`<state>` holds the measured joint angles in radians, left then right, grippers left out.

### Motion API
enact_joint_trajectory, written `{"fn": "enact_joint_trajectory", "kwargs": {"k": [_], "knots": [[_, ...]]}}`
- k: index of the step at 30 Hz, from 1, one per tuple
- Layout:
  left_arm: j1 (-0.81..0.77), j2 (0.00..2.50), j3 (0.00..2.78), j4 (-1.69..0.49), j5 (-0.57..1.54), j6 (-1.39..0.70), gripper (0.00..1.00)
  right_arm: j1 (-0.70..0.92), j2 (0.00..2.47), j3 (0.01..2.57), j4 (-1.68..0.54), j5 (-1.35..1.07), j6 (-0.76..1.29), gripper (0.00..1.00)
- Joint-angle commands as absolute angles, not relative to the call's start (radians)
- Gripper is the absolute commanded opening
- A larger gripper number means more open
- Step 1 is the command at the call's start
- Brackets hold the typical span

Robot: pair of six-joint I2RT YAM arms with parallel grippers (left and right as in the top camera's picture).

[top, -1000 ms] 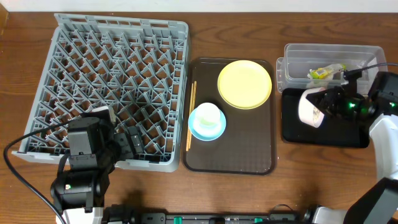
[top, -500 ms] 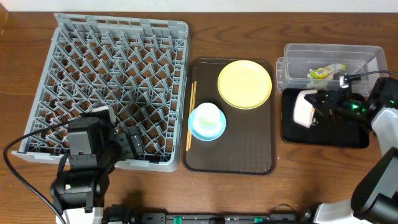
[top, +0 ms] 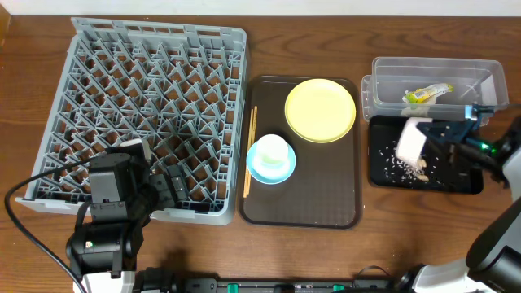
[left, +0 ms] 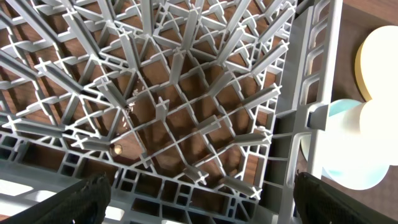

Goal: Sort waste into correct bins and load items into the dishwasher
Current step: 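Tilt the pink bowl over the black tray to dump the rice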

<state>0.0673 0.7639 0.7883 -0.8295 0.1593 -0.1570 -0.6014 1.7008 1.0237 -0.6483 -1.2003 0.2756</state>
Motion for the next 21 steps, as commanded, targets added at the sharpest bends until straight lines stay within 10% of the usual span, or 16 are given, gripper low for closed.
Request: {"fn": "enact_joint_trajectory", "kwargs": {"k": [1, 21], "knots": [[0.065, 0.763, 0.809, -0.83, 0.172, -0.161, 0.94, -0.644, 1.709, 1.019, -0.647, -1.266, 0.292, 0.01], [0.065, 0.763, 0.809, -0.83, 0.172, -0.161, 0.94, -0.728, 1.866, 1.018, -0.657, -1.404, 0.366, 0.01]]}}
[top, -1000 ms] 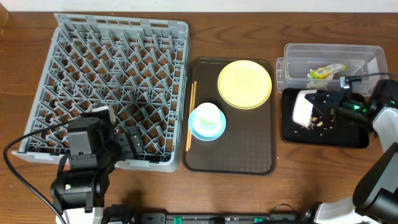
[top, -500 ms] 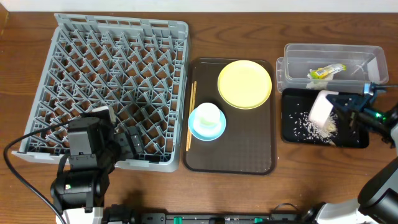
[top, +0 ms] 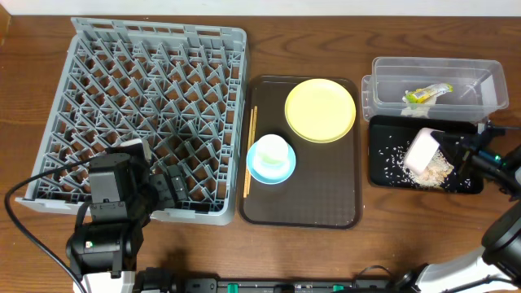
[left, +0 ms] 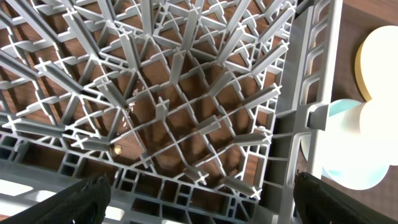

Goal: Sort waste into correct bins and load items into the dishwasher
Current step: 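Tilt the pink bowl over the black tray to dump the rice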

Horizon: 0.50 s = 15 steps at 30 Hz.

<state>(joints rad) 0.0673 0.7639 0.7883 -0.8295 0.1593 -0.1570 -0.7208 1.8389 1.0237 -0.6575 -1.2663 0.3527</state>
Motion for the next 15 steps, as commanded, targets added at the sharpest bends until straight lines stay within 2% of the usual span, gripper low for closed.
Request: {"fn": "enact_joint_trajectory", "kwargs": {"k": [1, 5, 15], "knots": [[0.065, 0.763, 0.809, -0.83, 0.172, -0.161, 0.94, -0.728, 1.869, 1.018, -0.657, -1.433, 0.366, 0.01], [0.065, 0.763, 0.809, -0.83, 0.172, -0.161, 0.94, -0.728, 1.87, 1.018, -0.613, -1.557, 0.366, 0.01], [0.065, 0.763, 0.809, -0.83, 0.172, -0.161, 0.94, -0.784, 1.87, 1.019, -0.612, -1.56, 0.37, 0.01]]}}
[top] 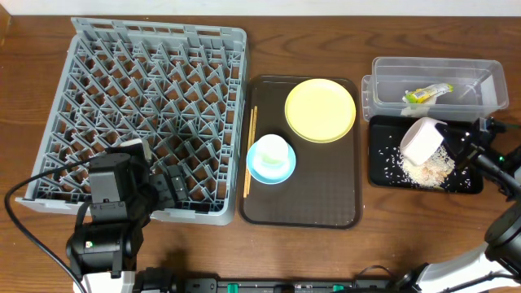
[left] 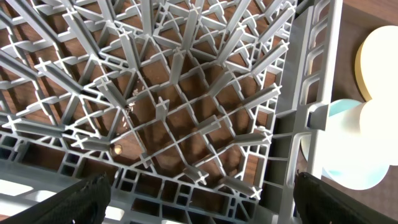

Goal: Sort waste into correct bins and load items into the dishwasher
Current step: 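Tilt the pink bowl over the black tray to dump the rice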

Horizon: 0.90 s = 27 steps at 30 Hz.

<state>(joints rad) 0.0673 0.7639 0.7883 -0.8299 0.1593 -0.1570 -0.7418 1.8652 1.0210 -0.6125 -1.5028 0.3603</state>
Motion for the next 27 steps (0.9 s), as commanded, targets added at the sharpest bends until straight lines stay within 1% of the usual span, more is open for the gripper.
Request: {"fn": "enact_joint_trajectory", "kwargs": {"k": [1, 7, 12, 22, 27], "knots": [[0.065, 0.763, 0.809, -0.83, 0.172, -0.161, 0.94, -0.793, 1.87, 1.019, -0.612, -1.56, 0.37, 0.01], [0.065, 0.763, 0.809, -0.83, 0.172, -0.161, 0.94, -0.849, 1.87, 1.019, -0.609, -1.56, 0.369, 0.01], [0.065, 0.763, 0.809, -0.83, 0.172, -0.161, 0.94, -0.833, 1.87, 1.019, -0.609, -1.56, 0.366, 0.01], [0.065, 0.763, 0.809, -0.83, 0.172, -0.161, 0.94, -0.665, 1.862, 1.019, -0.621, -1.56, 0.345, 0.01], [0.065, 0.763, 0.809, -0.83, 0.172, -0.161, 0.94, -0.558, 1.806, 1.019, -0.615, -1.56, 0.282, 0.01]]}}
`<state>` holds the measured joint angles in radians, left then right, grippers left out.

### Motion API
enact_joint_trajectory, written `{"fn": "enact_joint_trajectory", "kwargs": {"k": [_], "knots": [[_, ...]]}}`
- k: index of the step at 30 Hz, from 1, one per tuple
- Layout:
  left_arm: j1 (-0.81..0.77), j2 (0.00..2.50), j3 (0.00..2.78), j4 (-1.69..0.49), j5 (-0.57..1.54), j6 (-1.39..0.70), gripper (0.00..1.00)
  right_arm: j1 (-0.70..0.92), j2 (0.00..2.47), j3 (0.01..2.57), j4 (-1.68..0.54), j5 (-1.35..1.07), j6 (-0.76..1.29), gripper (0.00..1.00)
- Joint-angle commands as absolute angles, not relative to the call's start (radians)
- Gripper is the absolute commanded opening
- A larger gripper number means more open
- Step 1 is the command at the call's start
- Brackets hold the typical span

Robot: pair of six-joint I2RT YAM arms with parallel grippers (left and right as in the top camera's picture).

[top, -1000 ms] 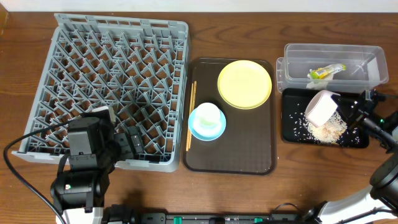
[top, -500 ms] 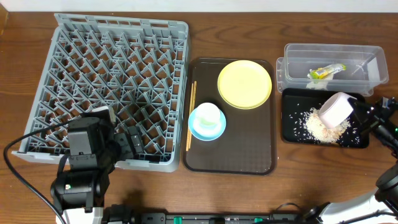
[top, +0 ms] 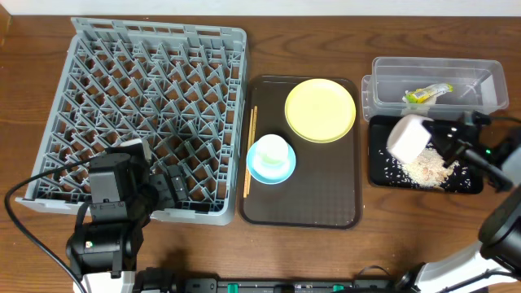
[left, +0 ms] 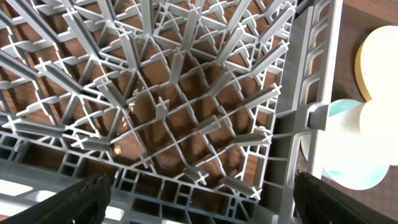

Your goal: Sort waste into correct bins and load items into the dishwasher

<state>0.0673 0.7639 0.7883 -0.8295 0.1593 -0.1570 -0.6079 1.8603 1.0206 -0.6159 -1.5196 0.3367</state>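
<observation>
A white bowl (top: pixel 406 136) hangs tilted over the left part of the black bin (top: pixel 381 174), with my right gripper (top: pixel 433 140) shut on its rim. A heap of rice (top: pixel 423 168) lies in that bin. On the brown tray (top: pixel 326 207) sit a yellow plate (top: pixel 320 109), a white cup on a light blue saucer (top: pixel 271 159) and chopsticks (top: pixel 250 150). The grey dish rack (top: pixel 146 114) fills the left. My left gripper (top: pixel 167 191) (left: pixel 199 202) rests open over the rack's (left: pixel 186 112) front right corner, holding nothing.
A clear bin (top: pixel 435 83) behind the black one holds a green wrapper (top: pixel 426 94). The left arm's base and its black cable (top: pixel 32 212) take up the front left corner. The cup and saucer (left: pixel 354 149) show past the rack's wall.
The bowl in my right gripper has shifted a little to the left and sits slightly higher over the black bin. The rice heap and the left arm are unchanged.
First my right gripper held the bowl tipped over the black bin, with only scattered grains below. Then the bowl was lower, over a fresh heap of rice. After that it stood higher, and now it is further left. The left arm stayed still.
</observation>
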Motion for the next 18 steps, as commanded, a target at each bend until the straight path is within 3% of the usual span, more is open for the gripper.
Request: {"fn": "enact_joint_trajectory", "kwargs": {"k": [1, 7, 18], "knots": [[0.065, 0.763, 0.809, -0.83, 0.172, -0.161, 0.94, -0.532, 1.782, 1.019, -0.611, -1.56, 0.262, 0.01], [0.065, 0.763, 0.809, -0.83, 0.172, -0.161, 0.94, -0.363, 1.621, 1.019, -0.487, -1.402, 0.206, 0.01], [0.065, 0.763, 0.809, -0.83, 0.172, -0.161, 0.94, 0.165, 1.503, 1.019, -0.263, -0.441, 0.004, 0.01]]}}
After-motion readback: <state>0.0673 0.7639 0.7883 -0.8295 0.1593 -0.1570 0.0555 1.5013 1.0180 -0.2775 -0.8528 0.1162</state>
